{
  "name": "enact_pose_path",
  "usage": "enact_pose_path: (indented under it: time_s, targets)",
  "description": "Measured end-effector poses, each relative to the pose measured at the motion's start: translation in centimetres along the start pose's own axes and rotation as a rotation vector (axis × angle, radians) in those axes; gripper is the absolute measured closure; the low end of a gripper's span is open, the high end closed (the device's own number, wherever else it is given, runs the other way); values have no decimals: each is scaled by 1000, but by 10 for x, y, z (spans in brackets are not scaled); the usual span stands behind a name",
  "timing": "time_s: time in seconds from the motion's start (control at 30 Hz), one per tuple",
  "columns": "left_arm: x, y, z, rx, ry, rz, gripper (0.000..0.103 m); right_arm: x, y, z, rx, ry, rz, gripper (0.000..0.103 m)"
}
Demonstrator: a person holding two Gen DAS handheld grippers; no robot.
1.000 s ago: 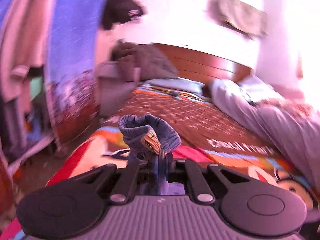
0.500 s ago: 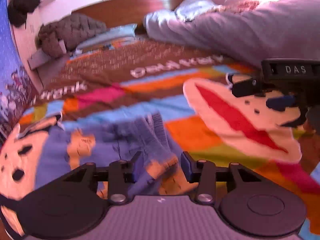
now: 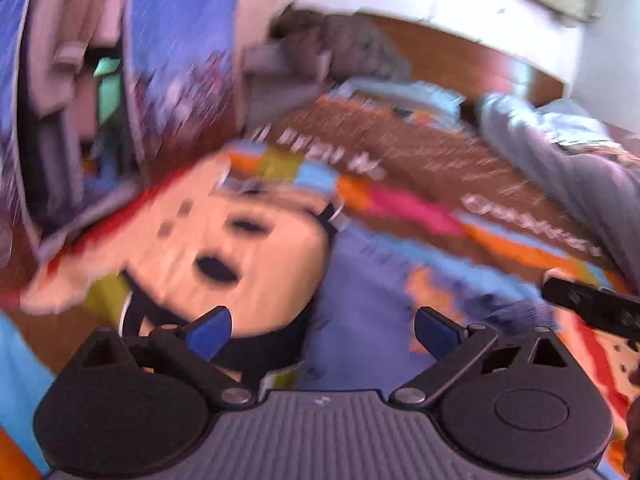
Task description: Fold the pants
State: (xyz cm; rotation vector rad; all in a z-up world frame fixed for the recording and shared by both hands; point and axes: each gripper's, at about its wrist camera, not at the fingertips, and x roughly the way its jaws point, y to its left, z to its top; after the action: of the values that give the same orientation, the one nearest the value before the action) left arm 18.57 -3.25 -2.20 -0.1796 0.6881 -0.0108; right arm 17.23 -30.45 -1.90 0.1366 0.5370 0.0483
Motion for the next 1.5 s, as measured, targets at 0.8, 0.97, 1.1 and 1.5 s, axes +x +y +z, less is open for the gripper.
enact_pose_path:
  time_s: [0.8,0.97,1.1,1.5]
  targets:
    - [21,32,-12,-118,104,-63,0,38,38,-43,-223,255,-143,1]
    - [22,34,-12,-130,105,-68,0,29,25,-7,-44,161,-82,1]
    - [21,34,-12,-132,105,-70,0,57,18,10,-21,206,-61,1]
    - [14,50,-15,-245,34,-175,1,61,-24,-27,233,268,65,1]
